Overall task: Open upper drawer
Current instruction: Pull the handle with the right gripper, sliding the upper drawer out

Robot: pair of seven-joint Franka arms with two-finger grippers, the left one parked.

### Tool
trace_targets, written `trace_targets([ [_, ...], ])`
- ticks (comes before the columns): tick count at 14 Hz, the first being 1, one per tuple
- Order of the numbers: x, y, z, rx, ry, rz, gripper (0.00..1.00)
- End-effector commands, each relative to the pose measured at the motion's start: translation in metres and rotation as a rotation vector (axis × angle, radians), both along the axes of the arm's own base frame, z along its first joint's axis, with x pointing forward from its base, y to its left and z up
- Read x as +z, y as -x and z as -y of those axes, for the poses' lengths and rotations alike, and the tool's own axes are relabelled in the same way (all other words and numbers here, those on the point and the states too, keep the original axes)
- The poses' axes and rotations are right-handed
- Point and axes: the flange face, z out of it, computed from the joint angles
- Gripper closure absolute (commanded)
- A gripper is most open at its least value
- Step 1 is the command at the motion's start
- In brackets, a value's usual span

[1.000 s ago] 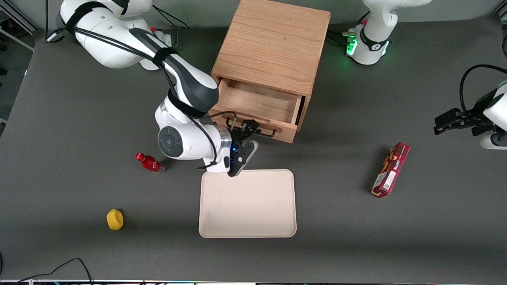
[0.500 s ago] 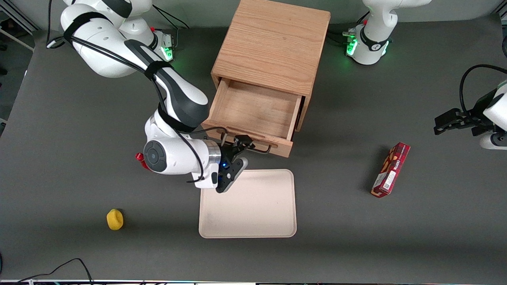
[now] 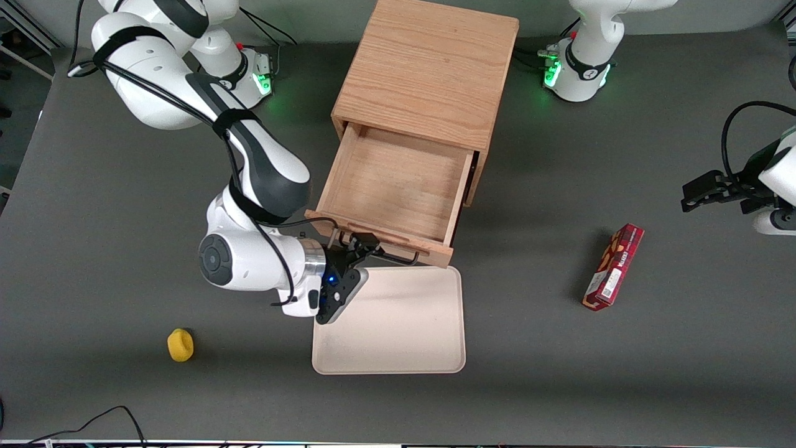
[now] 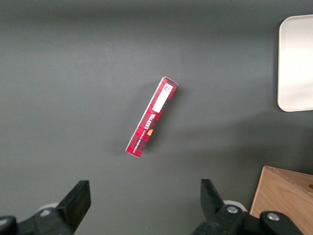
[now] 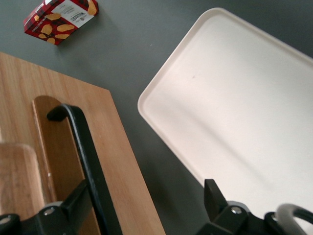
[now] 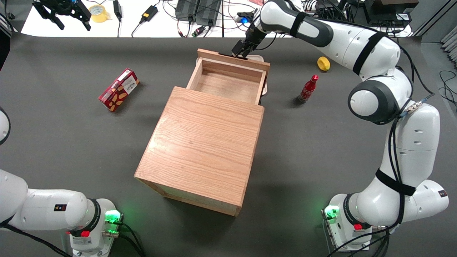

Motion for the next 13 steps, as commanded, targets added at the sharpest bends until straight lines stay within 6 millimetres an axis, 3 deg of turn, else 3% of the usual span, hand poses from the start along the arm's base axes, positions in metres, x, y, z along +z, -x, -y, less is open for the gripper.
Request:
trace_targets([
  [1,0.005,-0.016,0.007,0.011,-0.003,0.039,0.00],
  [6,0.003,-0.037,0.016,-0.036,-0.032,0.085,0.00],
  [10,0.006,-0.042,0.021,-0.051,-0.039,0.103,0.00],
  [13,0.060,-0.042,0.030,-0.063,-0.036,0.176,0.00],
])
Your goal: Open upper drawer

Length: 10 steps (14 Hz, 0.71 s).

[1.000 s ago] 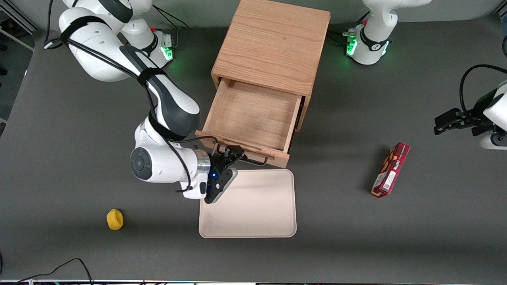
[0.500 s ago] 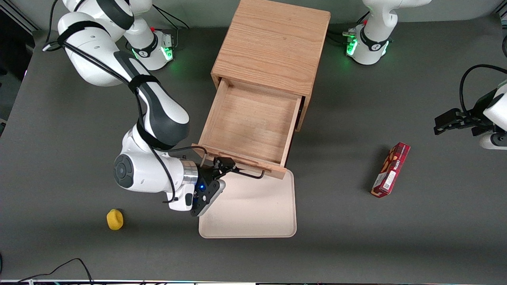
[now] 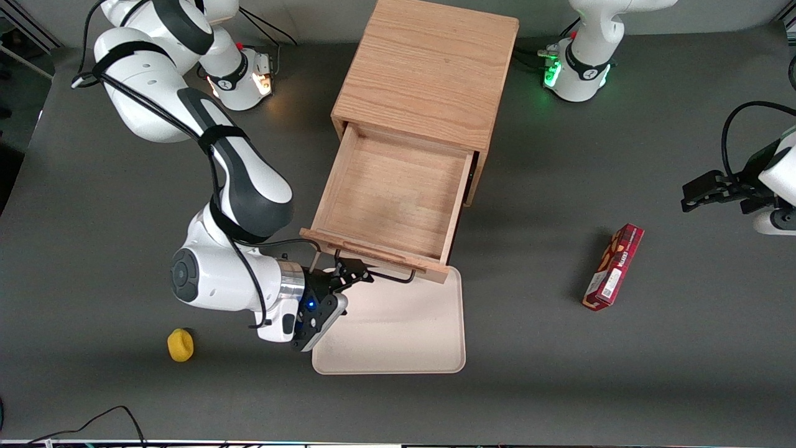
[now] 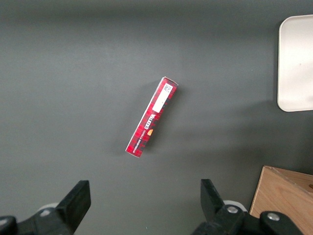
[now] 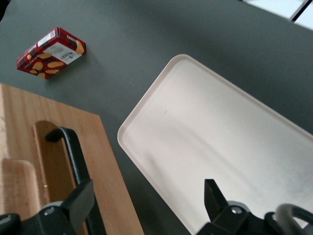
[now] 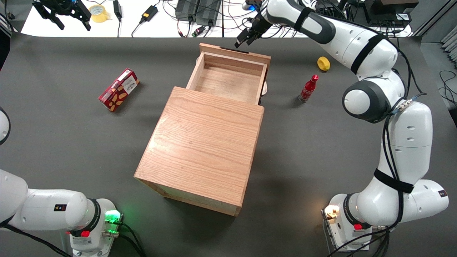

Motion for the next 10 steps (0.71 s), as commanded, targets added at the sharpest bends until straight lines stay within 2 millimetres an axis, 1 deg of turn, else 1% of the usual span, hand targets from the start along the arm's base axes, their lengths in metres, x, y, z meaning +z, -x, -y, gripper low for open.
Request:
trace_targets([
  [1,0.062,0.001,0.011,0.004,0.014,0.095,0.00],
  [2,0.083,0.008,0.017,0.011,0.027,0.081,0.00],
  [3,0.104,0.019,0.019,0.024,0.049,0.061,0.00],
  [5,0.140,0.036,0.038,-0.048,0.140,0.021,0.00],
  [7,0.190,0.073,0.045,-0.119,0.259,0.035,0.00],
  [8,0.213,0.101,0.053,-0.189,0.333,0.004,0.00],
  [9,0.235,0.123,0.070,-0.279,0.379,-0.026,0.00],
  [10,0.258,0.140,0.092,-0.370,0.404,-0.046,0.00],
])
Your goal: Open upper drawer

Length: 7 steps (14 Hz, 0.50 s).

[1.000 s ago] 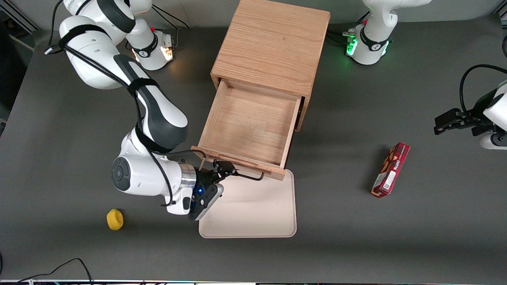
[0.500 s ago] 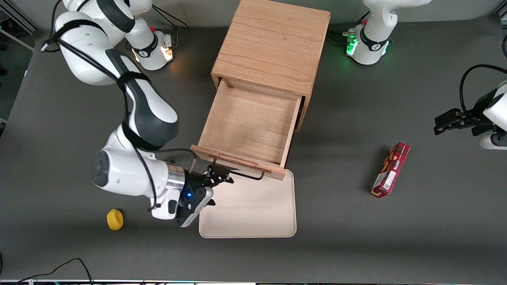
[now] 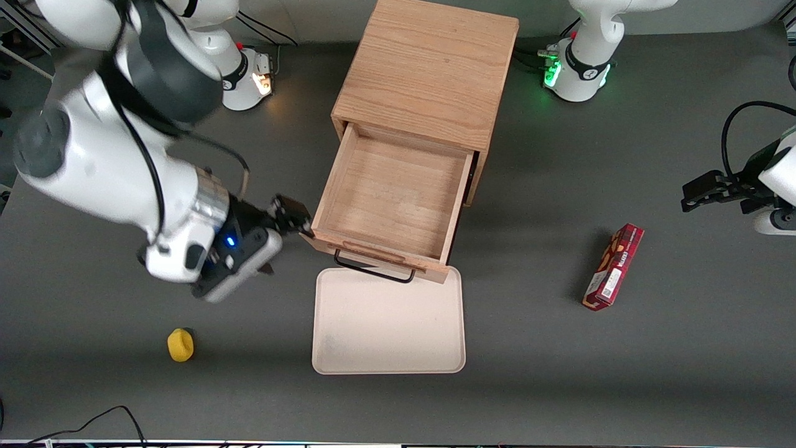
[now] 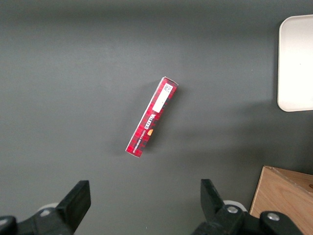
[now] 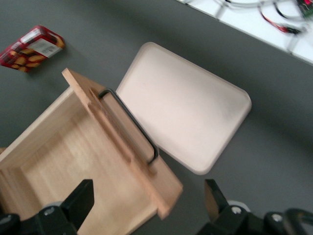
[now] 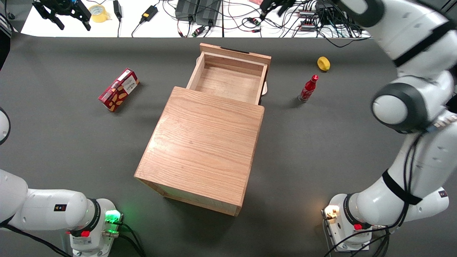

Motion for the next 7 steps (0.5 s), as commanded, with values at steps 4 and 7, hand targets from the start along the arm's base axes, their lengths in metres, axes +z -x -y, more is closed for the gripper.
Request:
trace_targets([
  [4,0.096,0.125,0.132,-0.370,0.250,-0.187,0.00],
  [7,0.073,0.173,0.200,-0.503,0.253,-0.196,0.00],
])
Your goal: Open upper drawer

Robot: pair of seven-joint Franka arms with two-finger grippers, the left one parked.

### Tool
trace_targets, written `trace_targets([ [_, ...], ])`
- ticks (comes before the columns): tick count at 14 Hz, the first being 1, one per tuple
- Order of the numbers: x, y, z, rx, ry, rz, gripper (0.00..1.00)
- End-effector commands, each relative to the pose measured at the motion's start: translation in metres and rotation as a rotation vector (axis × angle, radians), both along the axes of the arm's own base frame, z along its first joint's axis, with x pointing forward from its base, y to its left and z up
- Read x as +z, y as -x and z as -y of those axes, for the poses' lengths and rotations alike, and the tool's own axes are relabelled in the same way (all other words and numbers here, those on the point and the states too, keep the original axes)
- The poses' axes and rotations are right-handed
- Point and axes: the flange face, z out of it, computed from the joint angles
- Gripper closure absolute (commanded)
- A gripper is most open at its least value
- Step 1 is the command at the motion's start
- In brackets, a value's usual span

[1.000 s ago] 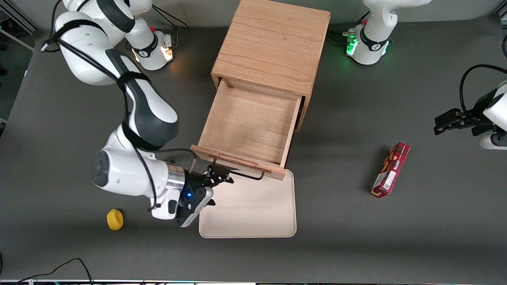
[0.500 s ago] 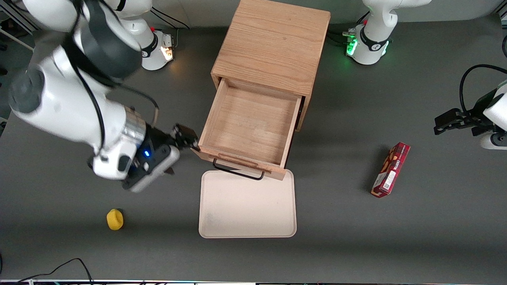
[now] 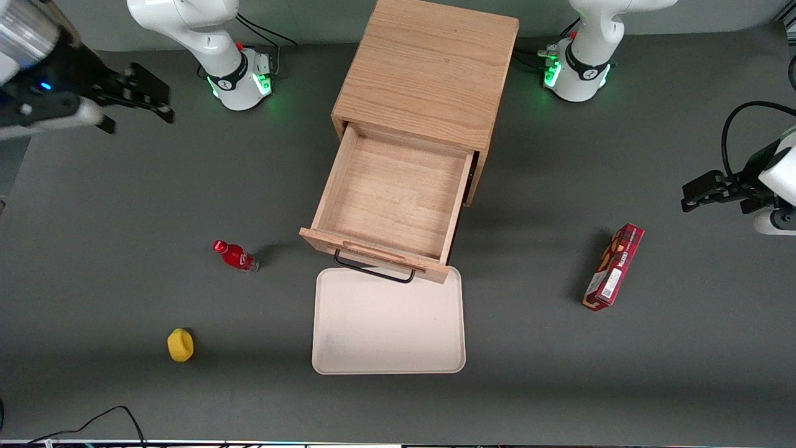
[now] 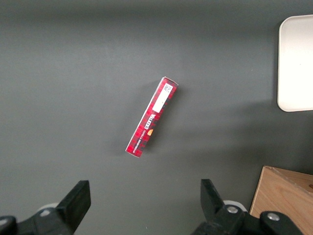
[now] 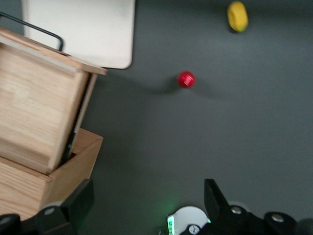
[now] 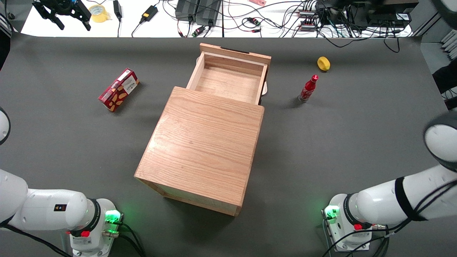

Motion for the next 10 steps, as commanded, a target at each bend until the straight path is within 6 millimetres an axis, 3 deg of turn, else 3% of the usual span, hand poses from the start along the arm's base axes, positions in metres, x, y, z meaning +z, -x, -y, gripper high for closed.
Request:
trace_targets([
  [1,-0.043,0.055,0.054,-0.130,0.011,0.011,0.00],
  [2,-0.055,0.065,0.072,-0.163,-0.001,0.019,0.00],
  [4,-0.062,0.071,0.103,-0.218,-0.017,0.041,0.00],
  [7,-0.050,0.064,0.111,-0.243,0.009,0.065,0.00],
  [10,-0.051,0.060,0.115,-0.230,0.062,0.058,0.00],
])
